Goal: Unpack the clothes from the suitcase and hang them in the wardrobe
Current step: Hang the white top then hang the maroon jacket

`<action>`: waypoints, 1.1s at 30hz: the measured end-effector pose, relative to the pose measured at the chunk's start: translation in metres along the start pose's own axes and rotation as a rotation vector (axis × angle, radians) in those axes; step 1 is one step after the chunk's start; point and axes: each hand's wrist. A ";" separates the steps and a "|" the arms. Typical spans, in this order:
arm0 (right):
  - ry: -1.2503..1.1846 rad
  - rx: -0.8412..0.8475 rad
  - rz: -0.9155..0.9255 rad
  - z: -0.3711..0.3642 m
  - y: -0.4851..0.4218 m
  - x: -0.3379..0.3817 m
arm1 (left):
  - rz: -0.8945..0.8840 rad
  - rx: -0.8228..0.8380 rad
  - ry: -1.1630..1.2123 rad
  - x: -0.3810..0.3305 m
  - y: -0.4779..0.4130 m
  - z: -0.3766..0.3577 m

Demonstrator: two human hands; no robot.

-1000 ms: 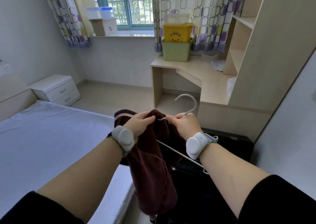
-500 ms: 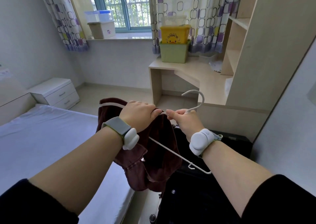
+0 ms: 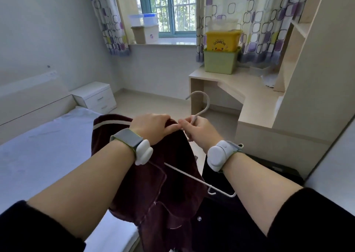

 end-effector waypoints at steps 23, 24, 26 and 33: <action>0.498 0.379 -0.182 -0.037 -0.002 -0.058 | 0.670 -0.224 0.424 0.050 0.066 0.037; 0.455 0.388 -0.202 -0.044 -0.003 -0.056 | 0.690 -0.232 0.412 0.053 0.068 0.040; 0.353 0.415 -0.248 -0.060 -0.006 -0.058 | 0.715 -0.245 0.395 0.060 0.072 0.046; -0.052 0.429 -0.456 -0.107 -0.007 -0.063 | 0.779 -0.266 0.358 0.076 0.092 0.056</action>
Point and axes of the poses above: each hand's wrist, its own y-axis away from the middle knuckle, its own z-axis out of the back of the hand, x = y × z, and after that the axes turned 8 degrees about z, right-handed
